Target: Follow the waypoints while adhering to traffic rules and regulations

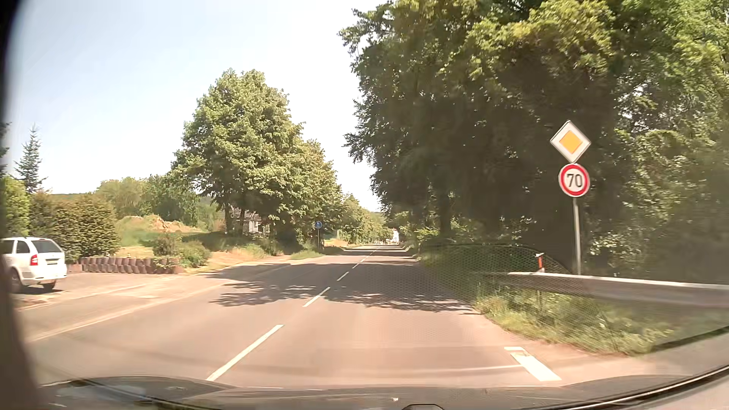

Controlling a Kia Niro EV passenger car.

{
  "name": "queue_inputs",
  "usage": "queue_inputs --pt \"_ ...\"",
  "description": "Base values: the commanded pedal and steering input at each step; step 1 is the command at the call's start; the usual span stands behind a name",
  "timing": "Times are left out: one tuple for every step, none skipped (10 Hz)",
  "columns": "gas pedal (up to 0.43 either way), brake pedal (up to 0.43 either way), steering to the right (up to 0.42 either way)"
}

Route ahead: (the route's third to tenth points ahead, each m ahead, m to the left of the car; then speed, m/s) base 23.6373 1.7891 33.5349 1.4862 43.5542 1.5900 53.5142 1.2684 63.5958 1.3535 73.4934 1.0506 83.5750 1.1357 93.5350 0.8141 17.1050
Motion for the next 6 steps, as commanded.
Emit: queue_inputs --pt "0.228 0.000 -0.001" --pt "0.220 0.000 -0.001" --pt "0.220 0.000 -0.001" --pt "0.220 0.000 -0.001" --pt "0.220 0.000 -0.001" --pt "0.220 0.000 -0.001"
